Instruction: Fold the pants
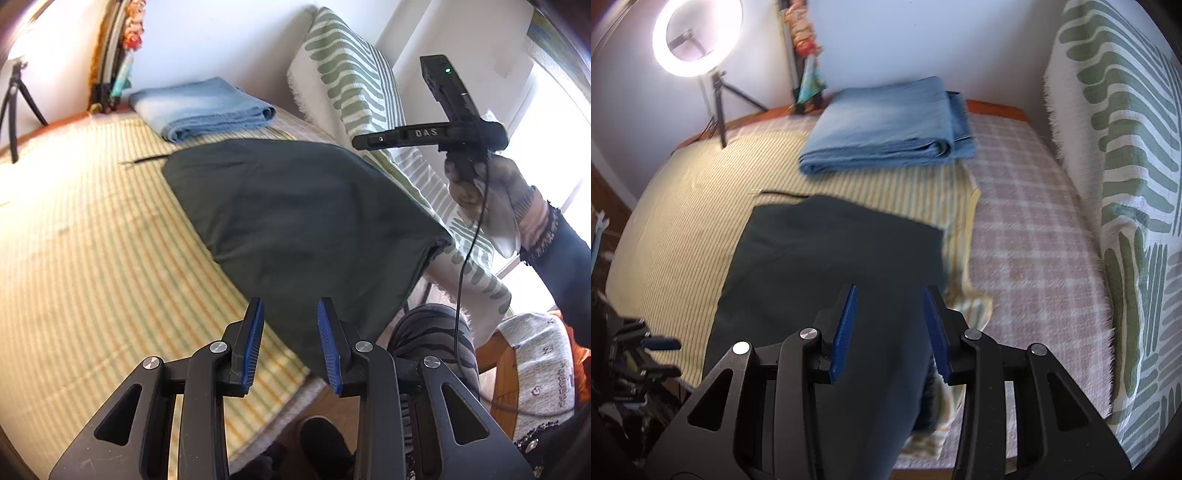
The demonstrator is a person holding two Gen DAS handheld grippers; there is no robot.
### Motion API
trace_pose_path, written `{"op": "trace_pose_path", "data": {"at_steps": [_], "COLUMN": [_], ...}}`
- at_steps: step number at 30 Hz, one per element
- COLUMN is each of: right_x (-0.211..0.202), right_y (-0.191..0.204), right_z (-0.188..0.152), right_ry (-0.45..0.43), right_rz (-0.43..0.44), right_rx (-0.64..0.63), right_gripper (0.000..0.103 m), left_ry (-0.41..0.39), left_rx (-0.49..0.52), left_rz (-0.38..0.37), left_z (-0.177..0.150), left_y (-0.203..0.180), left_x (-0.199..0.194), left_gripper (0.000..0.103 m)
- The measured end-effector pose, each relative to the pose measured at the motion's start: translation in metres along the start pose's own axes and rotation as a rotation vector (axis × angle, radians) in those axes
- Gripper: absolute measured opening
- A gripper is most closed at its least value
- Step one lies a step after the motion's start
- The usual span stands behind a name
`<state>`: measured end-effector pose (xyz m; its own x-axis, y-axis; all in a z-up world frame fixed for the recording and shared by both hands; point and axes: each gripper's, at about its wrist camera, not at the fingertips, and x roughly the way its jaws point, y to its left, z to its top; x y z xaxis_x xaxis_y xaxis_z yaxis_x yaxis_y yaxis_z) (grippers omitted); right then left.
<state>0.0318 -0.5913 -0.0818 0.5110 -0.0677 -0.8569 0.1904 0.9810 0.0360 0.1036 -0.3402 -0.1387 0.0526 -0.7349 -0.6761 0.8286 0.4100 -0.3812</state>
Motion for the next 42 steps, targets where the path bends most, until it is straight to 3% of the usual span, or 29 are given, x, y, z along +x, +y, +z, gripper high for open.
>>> {"op": "trace_pose_path", "data": {"at_steps": [6,9,12,15,18,25,31,42], "right_x": [0.01,0.017,0.017,0.011,0.014,0.043,0.053,0.09], "right_y": [0.006,-0.004,-0.016,-0.037,-0.058,-0.094,-0.09,-0.073], "right_z": [-0.025,-0.031,-0.033,-0.031,-0.031,-0.036,-0.037,-0.036], "right_ry": [0.043,0.072,0.083,0.074,0.078,0.11,0.092,0.151], "right_rz": [-0.046,-0.073,-0.079,0.013,0.086,0.297,0.462,0.466], "right_rx": [-0.03,-0.017,-0.019,0.087,0.179,0.362,0.38,0.338], "right_gripper": [0.039,0.042,0.059,0.071,0.085,0.085,0.085,0.085], "left_ry": [0.084,0.073,0.09,0.082,0.054,0.025,0.066,0.085], "left_rx": [0.024,0.032,0.044,0.035,-0.037,-0.225,-0.305,-0.353], "left_rz": [-0.049,-0.047,-0.053,-0.042,-0.046,-0.072,-0.098,-0.106], "left_z": [-0.026,-0.031,-0.027,-0.021,-0.006,0.029,0.04,0.052], "left_y": [-0.018,-0.024,-0.023,-0.012,0.007,0.054,0.068,0.071], "left_x": [0.032,0.032,0.024,0.012,0.003,0.009,0.039,0.071], "left_gripper": [0.028,0.029,0.031,0.032,0.042,0.044,0.044,0.045]}}
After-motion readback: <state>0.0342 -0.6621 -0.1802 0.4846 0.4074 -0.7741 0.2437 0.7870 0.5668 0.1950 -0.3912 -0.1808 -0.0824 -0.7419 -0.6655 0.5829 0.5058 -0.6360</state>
